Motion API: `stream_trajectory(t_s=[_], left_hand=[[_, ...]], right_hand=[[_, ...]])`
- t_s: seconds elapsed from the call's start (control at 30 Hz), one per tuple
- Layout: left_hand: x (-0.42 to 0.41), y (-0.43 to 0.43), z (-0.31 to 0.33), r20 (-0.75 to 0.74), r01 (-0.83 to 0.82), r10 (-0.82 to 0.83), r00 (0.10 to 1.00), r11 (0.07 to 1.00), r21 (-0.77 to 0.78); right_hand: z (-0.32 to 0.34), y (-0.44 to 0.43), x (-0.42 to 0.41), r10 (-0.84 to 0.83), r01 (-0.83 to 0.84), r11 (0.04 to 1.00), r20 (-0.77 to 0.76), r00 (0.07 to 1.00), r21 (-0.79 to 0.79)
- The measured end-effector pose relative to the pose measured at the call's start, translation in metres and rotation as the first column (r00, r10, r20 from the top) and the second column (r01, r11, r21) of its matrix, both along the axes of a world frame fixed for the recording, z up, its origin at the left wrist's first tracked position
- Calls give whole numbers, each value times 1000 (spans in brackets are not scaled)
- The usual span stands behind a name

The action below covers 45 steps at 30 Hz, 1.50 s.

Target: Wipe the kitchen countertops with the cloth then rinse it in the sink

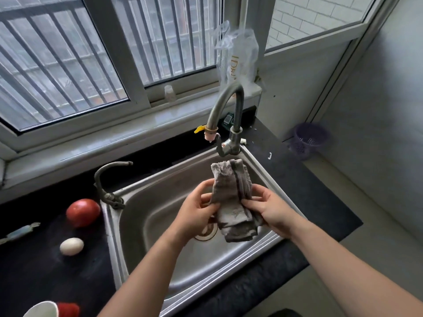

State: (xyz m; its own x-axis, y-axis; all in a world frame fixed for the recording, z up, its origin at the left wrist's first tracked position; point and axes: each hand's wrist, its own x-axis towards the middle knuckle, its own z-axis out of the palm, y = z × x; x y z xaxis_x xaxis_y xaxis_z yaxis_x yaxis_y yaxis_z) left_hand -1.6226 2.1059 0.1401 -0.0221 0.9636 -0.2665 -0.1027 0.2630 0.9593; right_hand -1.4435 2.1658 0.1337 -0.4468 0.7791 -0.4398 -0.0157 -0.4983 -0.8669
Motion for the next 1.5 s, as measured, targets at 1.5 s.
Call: stream_trajectory(t_s=[1.5], left_hand=[[294, 154, -94, -897, -464, 33, 441, 864, -197]], right_hand=[[-102, 216, 212, 309, -810, 462, 790, 530, 362]])
